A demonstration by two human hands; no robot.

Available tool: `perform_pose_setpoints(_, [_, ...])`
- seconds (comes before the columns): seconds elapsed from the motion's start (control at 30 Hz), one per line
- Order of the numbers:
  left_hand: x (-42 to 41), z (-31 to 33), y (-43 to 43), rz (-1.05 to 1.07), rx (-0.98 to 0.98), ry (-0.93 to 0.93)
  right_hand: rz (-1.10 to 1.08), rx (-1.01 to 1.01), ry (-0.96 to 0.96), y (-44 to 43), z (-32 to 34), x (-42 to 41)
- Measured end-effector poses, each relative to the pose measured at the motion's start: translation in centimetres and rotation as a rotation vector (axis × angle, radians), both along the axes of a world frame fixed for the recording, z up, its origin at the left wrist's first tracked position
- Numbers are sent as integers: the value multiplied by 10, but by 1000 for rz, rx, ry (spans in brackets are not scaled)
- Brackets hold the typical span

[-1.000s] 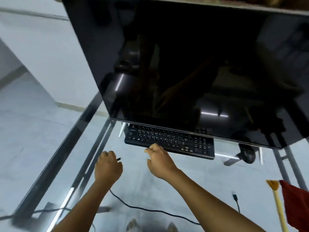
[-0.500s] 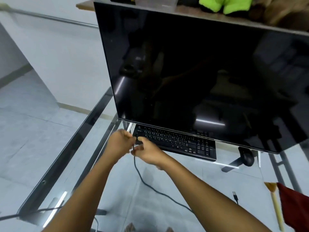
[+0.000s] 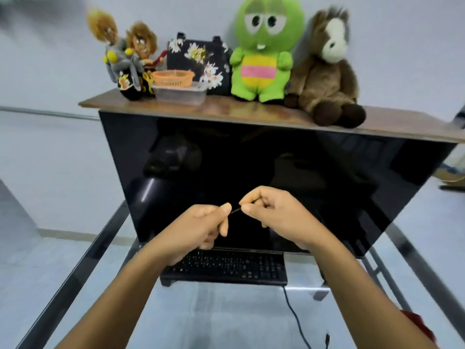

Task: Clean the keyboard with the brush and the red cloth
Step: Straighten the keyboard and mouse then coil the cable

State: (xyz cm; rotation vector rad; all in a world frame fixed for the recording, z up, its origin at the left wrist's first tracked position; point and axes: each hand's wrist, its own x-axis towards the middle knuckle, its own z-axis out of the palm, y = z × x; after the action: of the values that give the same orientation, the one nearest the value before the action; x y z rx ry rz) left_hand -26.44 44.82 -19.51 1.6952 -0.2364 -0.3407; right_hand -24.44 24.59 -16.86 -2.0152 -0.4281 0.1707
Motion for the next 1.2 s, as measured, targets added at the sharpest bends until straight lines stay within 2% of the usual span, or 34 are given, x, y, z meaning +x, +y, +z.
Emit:
perform_pose_setpoints(0.07, [-5,28,-13,-105,-227,45,-3,90,-1,-22,14,-3])
perform_pose_setpoints(0.2, [-16,87,-40,-170,-737,22,-75,184,-75,-50,28,-9])
perform_pose_setpoints(0.27, [-15,117,-50,-122,-982,2,-100,211,-94,-56,30,-10])
perform_pose_setpoints(0.33, [-8,141,-61,-18,-1157,-106,-108,216,-101,-61,33,-12])
perform_pose_setpoints(0.4, [5,158,-73,114,-1217,-273,-91,160,-124,-63,38,-14])
perform_pose_setpoints(0.47, [23,162,-79,224,-1041,-479,-49,33,-170,-59,45,-17])
perform_pose_setpoints(0.5, [31,159,-78,294,-803,-613,-25,-21,-201,-56,49,-18])
perform_pose_setpoints(0.57, [43,142,-71,375,-49,-917,0,-69,-302,-48,58,-19])
perform_pose_setpoints(0.6, [44,130,-66,348,294,-1001,-6,-78,-364,-45,64,-18])
perform_pose_setpoints(0.63, [42,120,-64,307,495,-1010,-21,-80,-422,-43,71,-16])
perform_pose_setpoints(0.67, [38,111,-63,265,538,-964,-42,-67,-463,-43,80,-14])
perform_pose_setpoints(0.73, [26,99,-65,172,353,-756,-73,3,-490,-47,98,-9])
perform_pose_setpoints(0.87, [-8,98,-67,-124,-236,-207,-71,139,-429,-57,109,-3])
perform_pose_setpoints(0.97, [-28,118,-70,-230,-755,3,-69,172,-399,-59,92,-4])
perform_pose_setpoints(1.03, [-30,136,-72,-112,-1025,-36,-83,126,-364,-57,76,-6])
perform_pose_setpoints(1.1, [-21,155,-69,116,-1187,-186,-73,49,-293,-54,64,-10])
perform_pose_setpoints(1.17, [-2,166,-67,263,-1187,-375,-21,-84,-215,-51,57,-15])
perform_pose_setpoints(1.2, [8,166,-68,313,-1086,-480,7,-150,-196,-49,55,-18])
